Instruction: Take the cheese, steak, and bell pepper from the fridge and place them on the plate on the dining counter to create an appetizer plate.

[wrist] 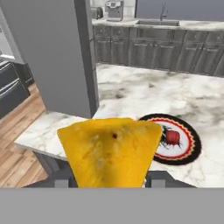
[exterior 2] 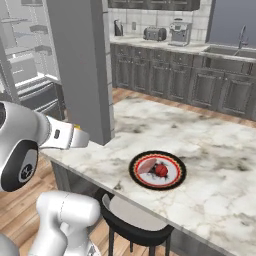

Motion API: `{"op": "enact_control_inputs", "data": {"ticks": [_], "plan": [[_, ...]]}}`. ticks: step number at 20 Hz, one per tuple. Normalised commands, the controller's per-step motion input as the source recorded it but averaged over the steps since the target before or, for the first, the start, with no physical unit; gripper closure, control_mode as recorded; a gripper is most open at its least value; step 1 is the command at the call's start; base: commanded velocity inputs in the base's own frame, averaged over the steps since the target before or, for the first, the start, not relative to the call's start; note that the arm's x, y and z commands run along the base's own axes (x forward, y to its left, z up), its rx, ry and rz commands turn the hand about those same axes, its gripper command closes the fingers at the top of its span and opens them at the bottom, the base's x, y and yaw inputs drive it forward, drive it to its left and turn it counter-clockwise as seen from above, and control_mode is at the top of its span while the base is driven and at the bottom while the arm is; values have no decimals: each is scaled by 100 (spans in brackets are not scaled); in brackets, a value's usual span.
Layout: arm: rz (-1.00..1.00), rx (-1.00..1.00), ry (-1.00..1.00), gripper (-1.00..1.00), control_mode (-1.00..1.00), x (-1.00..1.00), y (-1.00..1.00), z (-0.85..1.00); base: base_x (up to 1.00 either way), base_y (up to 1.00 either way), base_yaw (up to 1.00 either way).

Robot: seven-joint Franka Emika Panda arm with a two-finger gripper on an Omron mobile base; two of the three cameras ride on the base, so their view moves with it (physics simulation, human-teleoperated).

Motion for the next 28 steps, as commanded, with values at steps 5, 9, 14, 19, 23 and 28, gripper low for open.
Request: {"op": "enact_control_inputs", "data": {"ticks": [5,9,14,19,23,28], "plan": [[5,0,0,100,-100,0,-6,0,7,-20,26],[12,0,0,100,-100,-3,-47,0,0,0,0],[0,0,0,100,-100,-7,-57,0,0,0,0],[-6,0,14,100,-100,4,-43,0,0,0,0],[-16,0,35,100,-100,12,-34,0,0,0,0],[-17,-1,45,100,-100,4,-30,0,0,0,0]]}}
